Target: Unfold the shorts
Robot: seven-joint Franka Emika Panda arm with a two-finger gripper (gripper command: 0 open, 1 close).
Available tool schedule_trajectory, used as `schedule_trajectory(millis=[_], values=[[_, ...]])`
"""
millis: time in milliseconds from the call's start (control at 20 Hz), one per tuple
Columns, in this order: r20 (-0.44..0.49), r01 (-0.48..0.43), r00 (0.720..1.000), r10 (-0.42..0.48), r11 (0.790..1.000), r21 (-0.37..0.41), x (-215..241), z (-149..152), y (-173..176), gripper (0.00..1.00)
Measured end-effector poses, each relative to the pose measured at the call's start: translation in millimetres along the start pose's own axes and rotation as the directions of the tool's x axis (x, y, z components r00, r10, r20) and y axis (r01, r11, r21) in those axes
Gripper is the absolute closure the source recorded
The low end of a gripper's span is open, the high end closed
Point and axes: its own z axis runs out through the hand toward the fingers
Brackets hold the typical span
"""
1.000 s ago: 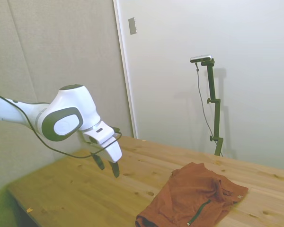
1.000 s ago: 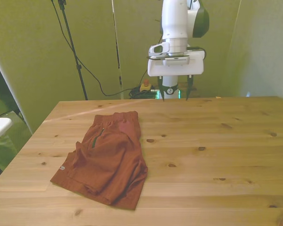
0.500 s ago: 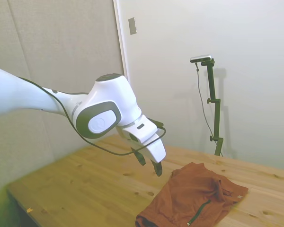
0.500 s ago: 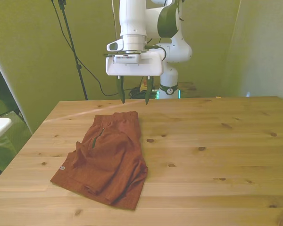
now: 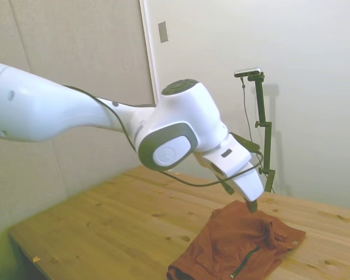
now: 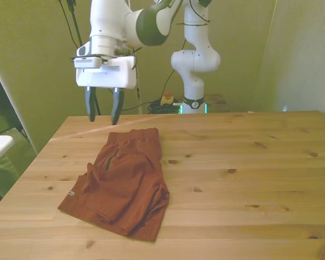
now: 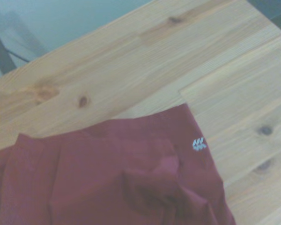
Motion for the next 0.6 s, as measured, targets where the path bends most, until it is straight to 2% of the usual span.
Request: schedule_trajectory(millis=[300,600], values=[[0.04,-0.058,0.998,0.057,0.998,0.012,33.7,72.5,-5.2,0.0],[0.103,-0.071,0.992,0.071,0.997,0.0,20.7,127.6,-13.7,0.0]])
